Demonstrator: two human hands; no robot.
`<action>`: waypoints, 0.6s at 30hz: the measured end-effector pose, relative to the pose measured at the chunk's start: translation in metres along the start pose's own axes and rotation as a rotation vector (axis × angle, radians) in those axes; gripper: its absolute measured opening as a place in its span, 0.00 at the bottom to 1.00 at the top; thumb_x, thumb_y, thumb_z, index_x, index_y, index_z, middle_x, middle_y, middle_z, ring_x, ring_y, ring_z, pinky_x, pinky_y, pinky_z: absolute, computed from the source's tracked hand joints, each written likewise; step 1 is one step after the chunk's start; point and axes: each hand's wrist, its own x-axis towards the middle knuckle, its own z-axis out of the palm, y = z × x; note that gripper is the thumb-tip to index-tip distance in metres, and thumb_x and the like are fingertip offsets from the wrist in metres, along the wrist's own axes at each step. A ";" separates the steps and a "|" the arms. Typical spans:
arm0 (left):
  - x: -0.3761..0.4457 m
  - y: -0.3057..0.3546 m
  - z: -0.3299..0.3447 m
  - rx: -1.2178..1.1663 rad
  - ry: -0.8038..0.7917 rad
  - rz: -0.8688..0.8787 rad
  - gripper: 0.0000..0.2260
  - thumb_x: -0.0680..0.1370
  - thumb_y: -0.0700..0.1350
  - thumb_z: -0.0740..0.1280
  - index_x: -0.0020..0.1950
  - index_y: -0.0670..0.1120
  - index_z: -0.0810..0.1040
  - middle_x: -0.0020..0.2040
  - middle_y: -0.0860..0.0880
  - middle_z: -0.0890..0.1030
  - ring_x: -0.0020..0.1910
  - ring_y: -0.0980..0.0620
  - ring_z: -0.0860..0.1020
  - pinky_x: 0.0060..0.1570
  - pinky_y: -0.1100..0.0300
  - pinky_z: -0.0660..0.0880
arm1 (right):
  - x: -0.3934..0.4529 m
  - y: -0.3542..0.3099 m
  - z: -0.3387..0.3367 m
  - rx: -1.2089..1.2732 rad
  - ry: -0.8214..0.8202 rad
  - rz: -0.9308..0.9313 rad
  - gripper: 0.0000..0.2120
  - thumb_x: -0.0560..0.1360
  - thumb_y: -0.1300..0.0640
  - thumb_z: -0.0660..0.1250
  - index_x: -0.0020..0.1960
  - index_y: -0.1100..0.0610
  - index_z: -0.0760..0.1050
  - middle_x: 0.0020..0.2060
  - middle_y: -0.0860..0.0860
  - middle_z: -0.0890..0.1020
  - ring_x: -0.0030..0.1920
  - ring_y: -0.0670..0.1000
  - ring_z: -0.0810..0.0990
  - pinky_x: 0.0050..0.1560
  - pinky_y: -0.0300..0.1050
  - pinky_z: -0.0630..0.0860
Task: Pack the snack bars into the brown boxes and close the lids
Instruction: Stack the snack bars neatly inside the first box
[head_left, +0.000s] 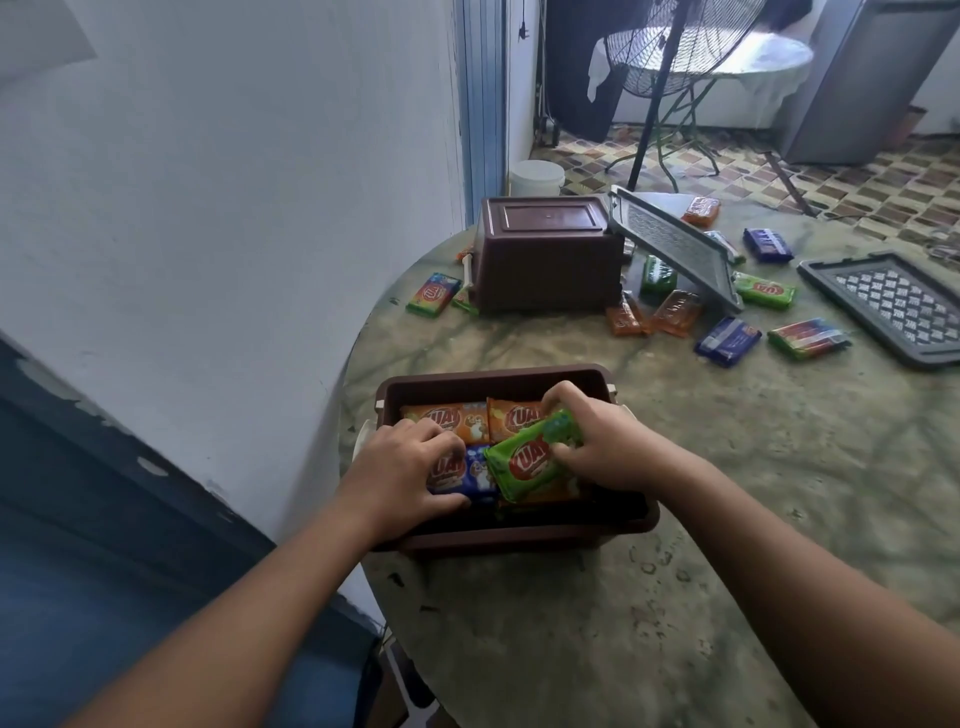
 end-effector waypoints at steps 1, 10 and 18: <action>0.000 0.000 0.000 0.004 0.000 0.000 0.27 0.72 0.68 0.71 0.66 0.57 0.77 0.63 0.56 0.77 0.61 0.52 0.74 0.59 0.51 0.71 | 0.000 0.000 0.002 -0.066 -0.014 -0.032 0.25 0.77 0.49 0.72 0.69 0.42 0.65 0.59 0.48 0.74 0.56 0.49 0.79 0.44 0.34 0.78; 0.000 0.000 0.000 0.012 0.008 0.007 0.27 0.72 0.67 0.72 0.67 0.56 0.77 0.63 0.55 0.77 0.61 0.52 0.74 0.58 0.53 0.71 | -0.004 0.002 0.023 -0.462 0.074 -0.124 0.37 0.71 0.34 0.73 0.74 0.42 0.62 0.67 0.51 0.65 0.65 0.53 0.66 0.63 0.52 0.75; -0.001 -0.002 0.003 0.009 0.018 0.008 0.27 0.71 0.66 0.73 0.66 0.57 0.77 0.64 0.55 0.78 0.62 0.52 0.74 0.60 0.52 0.71 | -0.007 0.005 0.032 -0.503 0.157 -0.146 0.36 0.67 0.30 0.73 0.69 0.44 0.70 0.65 0.46 0.73 0.59 0.51 0.71 0.60 0.51 0.73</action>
